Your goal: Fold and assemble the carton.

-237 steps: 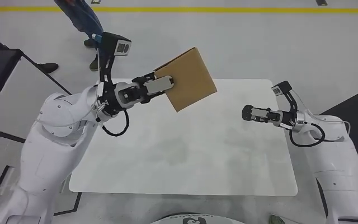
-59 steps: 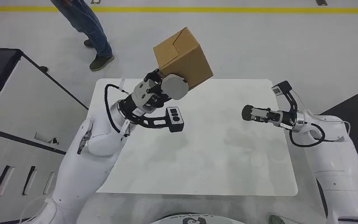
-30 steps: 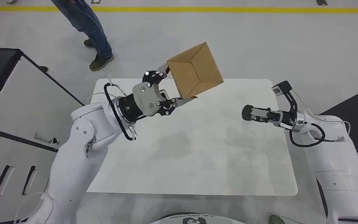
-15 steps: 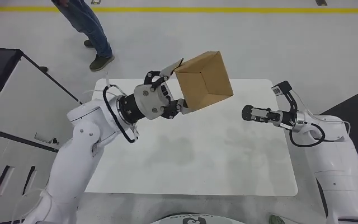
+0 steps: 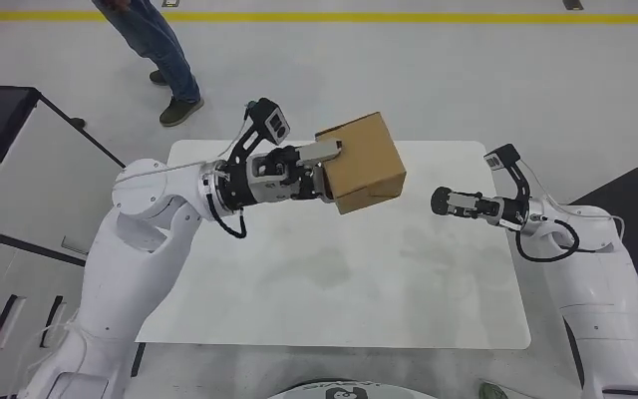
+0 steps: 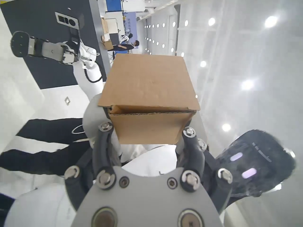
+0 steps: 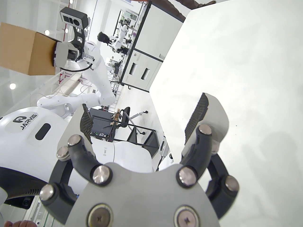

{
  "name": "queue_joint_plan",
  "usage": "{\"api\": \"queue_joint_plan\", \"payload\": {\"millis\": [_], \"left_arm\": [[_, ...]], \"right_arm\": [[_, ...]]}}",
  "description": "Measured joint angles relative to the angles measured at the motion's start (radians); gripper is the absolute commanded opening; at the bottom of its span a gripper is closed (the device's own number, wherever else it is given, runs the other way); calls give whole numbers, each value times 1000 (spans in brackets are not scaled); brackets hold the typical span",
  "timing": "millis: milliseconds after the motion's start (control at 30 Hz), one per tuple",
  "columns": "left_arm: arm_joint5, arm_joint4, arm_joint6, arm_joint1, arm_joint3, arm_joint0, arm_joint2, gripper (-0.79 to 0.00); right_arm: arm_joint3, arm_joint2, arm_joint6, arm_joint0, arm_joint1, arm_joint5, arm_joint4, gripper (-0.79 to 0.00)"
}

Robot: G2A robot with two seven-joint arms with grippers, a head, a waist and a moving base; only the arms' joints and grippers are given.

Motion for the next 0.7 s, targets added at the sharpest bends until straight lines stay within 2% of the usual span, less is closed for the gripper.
{"api": "queue_joint_plan", "payload": {"millis": [67, 333, 400, 467, 600, 700], "left_arm": [[-8, 27, -28, 2, -2, -1, 4, -785], [-11, 30, -23, 4, -9, -6, 4, -785], [-69, 102, -45, 16, -36, -27, 6, -785], [-164, 261, -48, 20, -48, -27, 3, -785], [-313, 529, -14, 26, -60, -27, -12, -785], [-414, 667, 26, 28, -67, -19, -19, -785]], "right_arm": [[0, 0, 0, 0, 0, 0, 0, 0], [0, 0, 0, 0, 0, 0, 0, 0], [0, 0, 0, 0, 0, 0, 0, 0], [0, 0, 0, 0, 0, 0, 0, 0], [0, 0, 0, 0, 0, 0, 0, 0], [0, 0, 0, 0, 0, 0, 0, 0]]}}
